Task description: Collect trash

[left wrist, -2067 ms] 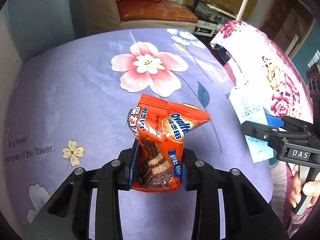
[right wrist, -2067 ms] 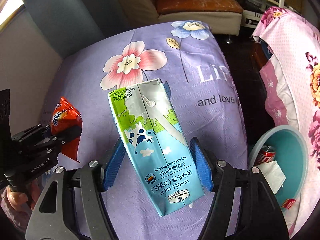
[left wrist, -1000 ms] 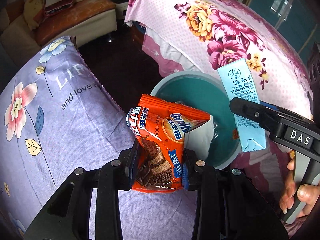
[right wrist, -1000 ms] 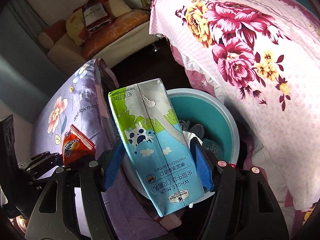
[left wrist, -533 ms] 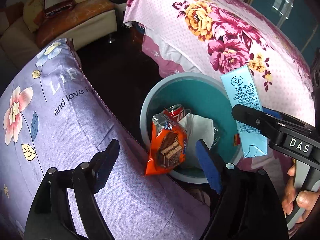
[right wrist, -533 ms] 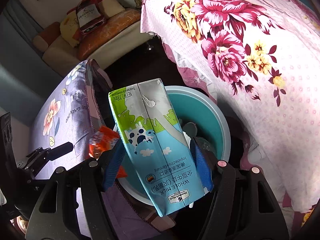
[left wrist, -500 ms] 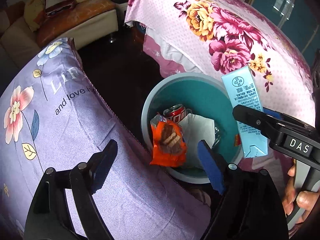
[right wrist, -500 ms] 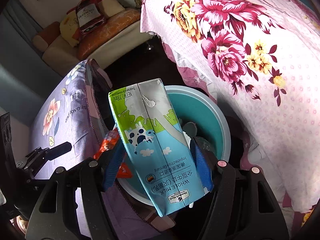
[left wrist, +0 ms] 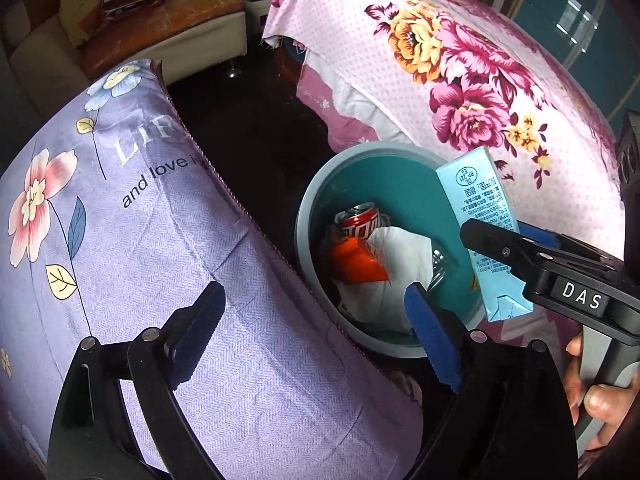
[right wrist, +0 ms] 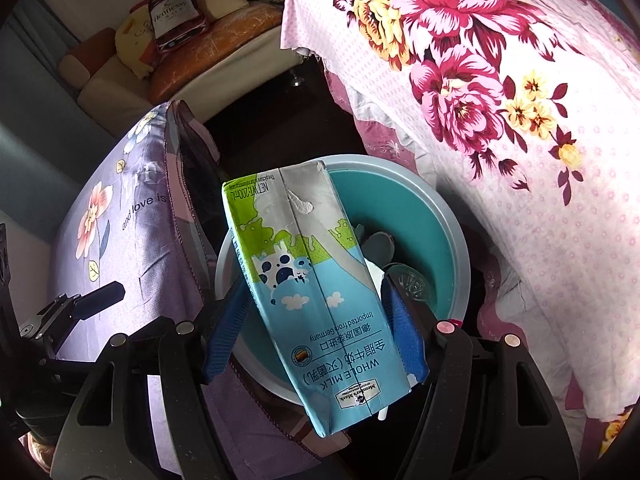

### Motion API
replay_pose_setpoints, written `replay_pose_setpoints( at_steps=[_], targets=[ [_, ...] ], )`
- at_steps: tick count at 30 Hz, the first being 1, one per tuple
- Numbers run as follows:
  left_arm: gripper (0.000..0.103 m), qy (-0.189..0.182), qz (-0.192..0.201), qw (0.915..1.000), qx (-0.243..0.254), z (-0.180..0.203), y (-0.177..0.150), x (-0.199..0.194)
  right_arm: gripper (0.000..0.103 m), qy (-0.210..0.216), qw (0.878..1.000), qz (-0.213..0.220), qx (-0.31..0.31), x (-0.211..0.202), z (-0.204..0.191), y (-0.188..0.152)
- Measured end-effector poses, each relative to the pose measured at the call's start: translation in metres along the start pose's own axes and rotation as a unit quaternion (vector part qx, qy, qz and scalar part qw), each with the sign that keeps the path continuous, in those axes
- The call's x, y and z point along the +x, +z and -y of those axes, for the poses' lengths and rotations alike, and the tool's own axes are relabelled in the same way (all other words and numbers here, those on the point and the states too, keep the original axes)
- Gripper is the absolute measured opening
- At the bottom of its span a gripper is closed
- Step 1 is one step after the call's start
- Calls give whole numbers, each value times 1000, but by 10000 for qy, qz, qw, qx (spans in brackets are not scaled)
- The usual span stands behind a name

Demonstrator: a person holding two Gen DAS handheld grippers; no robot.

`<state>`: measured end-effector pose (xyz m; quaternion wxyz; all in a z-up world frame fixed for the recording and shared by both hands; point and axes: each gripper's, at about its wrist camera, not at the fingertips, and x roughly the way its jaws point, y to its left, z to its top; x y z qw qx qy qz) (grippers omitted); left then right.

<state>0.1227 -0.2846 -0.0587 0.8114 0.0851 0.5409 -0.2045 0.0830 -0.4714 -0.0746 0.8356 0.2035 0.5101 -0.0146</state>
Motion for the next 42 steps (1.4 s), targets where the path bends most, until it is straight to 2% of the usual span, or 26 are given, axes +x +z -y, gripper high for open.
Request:
replay_pose_setpoints(
  at_steps=[1, 3, 10, 12, 23, 33, 42],
  targets=[
    [92, -9, 1, 10000, -21, -2, -1, -1, 65, -9, 10000, -3, -6, 0, -1, 0],
    [92, -20, 11, 10000, -67, -5, -2, -3, 73, -23, 10000, 3, -12, -2, -4, -1],
    [93, 13, 45, 9998, -172, -15, -10, -13, 77, -161, 9997, 35, -153, -10, -16, -5],
    [93, 14, 39, 9998, -189, -17, -12, -17, 83, -194, 9996, 37, -201, -13, -20, -7],
    [95, 294, 268, 9985, -383, -37, -28, -49, 93, -490, 9968, 121, -617, -35, -52, -25],
    [99, 287, 465, 9960, -700, -58, -48, -80, 96, -794, 9922, 192, -943, -60, -74, -43],
    [99, 396, 596, 9946, -754, -67, -70, -97, 96, -963, 9885, 327, -1122, -78, -88, -58]
  ],
)
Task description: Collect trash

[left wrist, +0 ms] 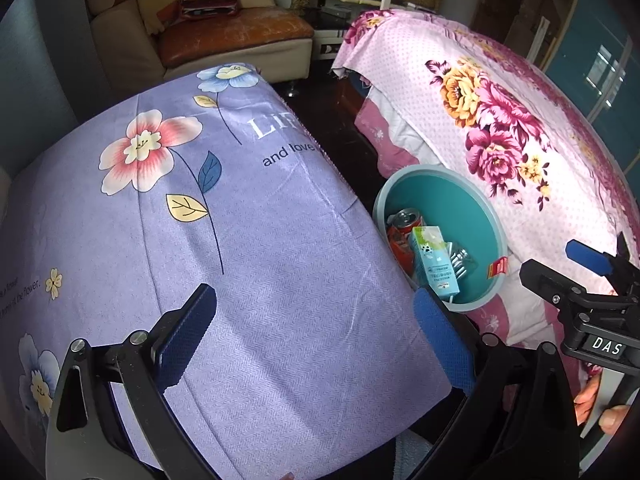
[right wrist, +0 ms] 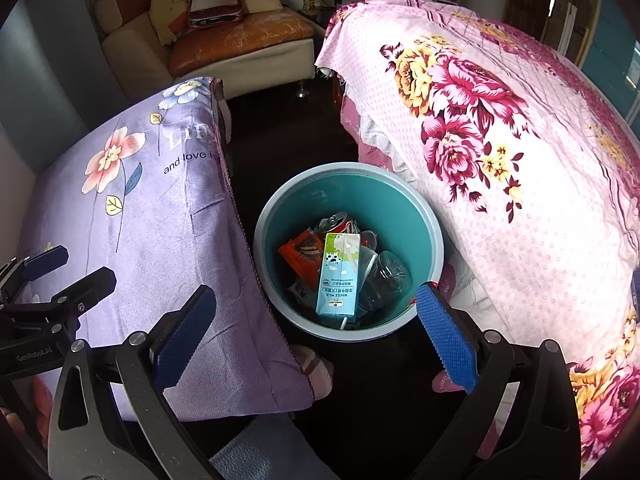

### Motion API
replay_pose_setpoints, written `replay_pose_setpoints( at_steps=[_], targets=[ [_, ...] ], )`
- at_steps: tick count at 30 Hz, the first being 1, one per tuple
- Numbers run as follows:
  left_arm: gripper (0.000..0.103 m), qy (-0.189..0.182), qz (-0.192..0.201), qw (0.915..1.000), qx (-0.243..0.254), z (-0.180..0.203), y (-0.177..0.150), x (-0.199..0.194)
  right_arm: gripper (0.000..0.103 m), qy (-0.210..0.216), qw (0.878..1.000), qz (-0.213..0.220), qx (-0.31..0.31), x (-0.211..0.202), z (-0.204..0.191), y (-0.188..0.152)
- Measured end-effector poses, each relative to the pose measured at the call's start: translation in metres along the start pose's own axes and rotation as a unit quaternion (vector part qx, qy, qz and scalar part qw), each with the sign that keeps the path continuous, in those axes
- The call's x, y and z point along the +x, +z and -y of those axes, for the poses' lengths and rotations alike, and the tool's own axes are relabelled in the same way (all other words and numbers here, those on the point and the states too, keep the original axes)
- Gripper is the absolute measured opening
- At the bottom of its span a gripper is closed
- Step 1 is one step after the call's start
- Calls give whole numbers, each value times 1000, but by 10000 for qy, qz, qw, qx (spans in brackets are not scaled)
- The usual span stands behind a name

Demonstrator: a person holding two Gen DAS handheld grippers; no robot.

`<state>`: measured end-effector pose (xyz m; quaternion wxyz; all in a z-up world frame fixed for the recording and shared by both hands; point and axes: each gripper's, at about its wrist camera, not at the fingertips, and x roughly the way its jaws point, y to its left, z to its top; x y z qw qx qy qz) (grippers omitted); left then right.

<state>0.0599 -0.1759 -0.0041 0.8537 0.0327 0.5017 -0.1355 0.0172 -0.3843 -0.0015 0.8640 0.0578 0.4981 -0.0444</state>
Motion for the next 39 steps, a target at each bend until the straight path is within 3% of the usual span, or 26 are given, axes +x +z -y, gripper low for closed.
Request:
replay_pose_setpoints(
  at_steps=[20, 39],
  targets=[
    [99, 238, 226, 9993, -157, -16, -15, -10, 96, -121, 9999, 26, -115, -4, -13, -8],
    [99, 385, 94, 9990, -184, -17, -16, 11, 96, -165, 9997, -154, -90, 19, -9, -10]
  ],
)
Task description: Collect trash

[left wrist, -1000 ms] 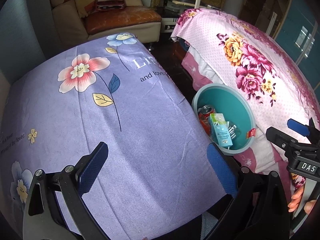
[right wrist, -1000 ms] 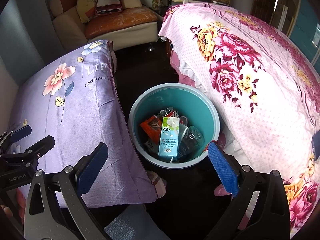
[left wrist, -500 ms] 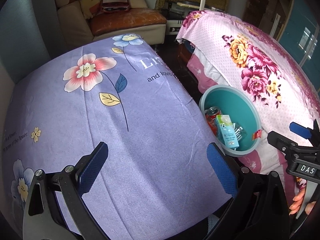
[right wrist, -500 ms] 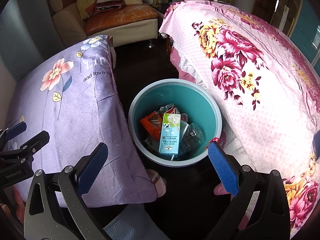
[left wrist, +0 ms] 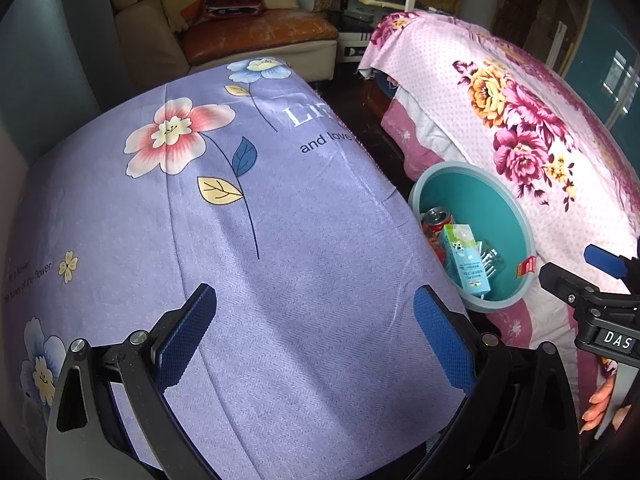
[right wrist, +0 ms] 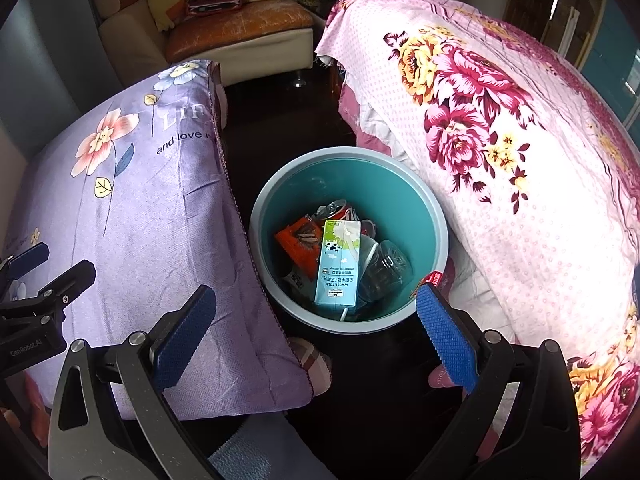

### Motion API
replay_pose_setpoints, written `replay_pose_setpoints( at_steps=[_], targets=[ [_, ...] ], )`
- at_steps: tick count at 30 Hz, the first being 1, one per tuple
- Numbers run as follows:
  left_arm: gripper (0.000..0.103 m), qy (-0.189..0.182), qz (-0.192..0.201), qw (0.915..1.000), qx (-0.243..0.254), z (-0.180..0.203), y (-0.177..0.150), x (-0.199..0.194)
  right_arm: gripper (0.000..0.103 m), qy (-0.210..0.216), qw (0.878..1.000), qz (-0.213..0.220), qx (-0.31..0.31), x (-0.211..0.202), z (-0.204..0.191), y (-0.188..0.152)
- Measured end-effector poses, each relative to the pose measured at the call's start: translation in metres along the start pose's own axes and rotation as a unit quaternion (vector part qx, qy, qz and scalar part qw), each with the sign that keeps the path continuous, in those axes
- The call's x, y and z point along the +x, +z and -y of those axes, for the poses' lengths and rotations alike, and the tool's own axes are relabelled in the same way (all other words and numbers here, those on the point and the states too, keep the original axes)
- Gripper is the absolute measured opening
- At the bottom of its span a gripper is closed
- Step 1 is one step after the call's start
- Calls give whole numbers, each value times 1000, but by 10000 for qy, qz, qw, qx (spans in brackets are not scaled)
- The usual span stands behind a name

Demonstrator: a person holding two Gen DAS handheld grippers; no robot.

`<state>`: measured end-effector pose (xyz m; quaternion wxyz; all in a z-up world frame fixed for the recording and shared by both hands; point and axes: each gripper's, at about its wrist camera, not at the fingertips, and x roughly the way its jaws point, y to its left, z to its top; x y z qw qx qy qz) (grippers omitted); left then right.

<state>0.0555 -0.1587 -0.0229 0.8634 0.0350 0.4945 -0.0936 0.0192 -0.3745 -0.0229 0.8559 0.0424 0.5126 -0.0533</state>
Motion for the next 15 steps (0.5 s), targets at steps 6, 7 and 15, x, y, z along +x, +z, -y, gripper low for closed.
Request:
replay_pose_setpoints(
  at_steps=[6, 7, 15],
  targets=[
    [99, 42, -40, 10000, -23, -1, -1, 6, 96, -23, 10000, -26, -7, 6, -1, 1],
    [99, 45, -47, 10000, -19, -1, -1, 7, 96, -31, 10000, -27, -6, 7, -1, 1],
    [99, 107, -117, 9999, -24, -1, -3, 16, 96, -76, 9999, -84, -10, 17, 0, 2]
  ],
)
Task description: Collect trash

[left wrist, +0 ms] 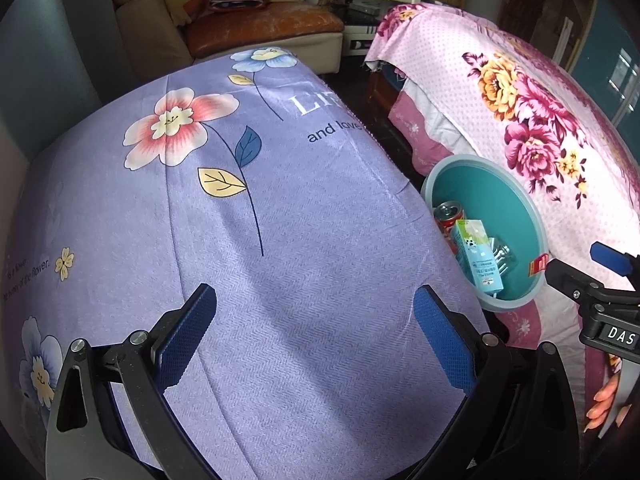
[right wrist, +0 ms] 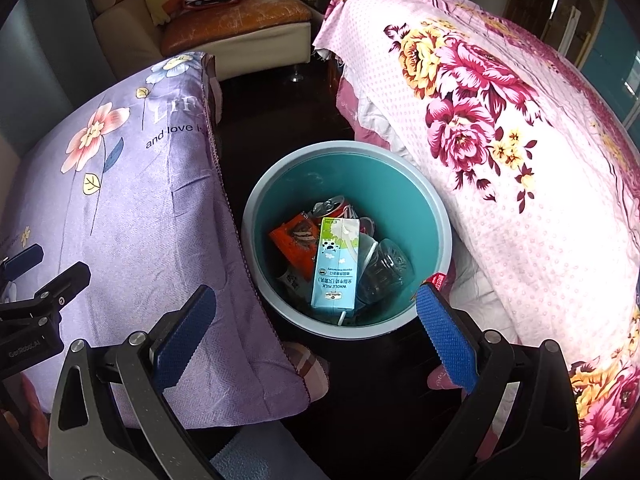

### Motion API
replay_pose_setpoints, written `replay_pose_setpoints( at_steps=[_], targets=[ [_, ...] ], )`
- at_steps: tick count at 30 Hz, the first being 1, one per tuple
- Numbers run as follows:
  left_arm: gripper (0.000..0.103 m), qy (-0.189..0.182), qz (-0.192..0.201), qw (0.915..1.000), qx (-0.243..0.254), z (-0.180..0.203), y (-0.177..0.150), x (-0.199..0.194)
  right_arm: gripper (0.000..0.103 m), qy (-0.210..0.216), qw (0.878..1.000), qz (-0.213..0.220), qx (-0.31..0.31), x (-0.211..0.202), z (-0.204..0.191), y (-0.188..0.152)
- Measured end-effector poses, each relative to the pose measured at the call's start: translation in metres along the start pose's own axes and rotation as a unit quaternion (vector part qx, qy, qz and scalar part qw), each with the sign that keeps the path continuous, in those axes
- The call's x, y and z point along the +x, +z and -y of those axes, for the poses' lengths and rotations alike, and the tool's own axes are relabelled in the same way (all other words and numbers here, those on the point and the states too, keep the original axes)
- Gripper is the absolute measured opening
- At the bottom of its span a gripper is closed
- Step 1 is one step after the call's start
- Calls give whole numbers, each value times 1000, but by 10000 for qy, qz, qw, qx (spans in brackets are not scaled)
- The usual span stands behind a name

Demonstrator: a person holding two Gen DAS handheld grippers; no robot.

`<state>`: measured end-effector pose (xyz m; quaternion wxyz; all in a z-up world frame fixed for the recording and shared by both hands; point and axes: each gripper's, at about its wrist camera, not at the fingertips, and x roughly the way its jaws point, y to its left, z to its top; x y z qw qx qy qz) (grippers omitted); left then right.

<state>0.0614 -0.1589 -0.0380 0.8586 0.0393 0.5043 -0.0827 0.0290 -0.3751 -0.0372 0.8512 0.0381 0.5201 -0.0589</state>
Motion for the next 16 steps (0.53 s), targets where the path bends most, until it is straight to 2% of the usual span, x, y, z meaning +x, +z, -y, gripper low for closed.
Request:
replay_pose_setpoints(
  at_steps=[6, 16],
  targets=[
    [99, 75, -46, 10000, 38, 1, 0, 6, 96, 2, 10000, -52, 14, 7, 1, 1],
    [99, 2, -147, 9999, 47, 3, 0, 13, 96, -3, 10000, -71, 27, 10, 2, 1]
  ],
)
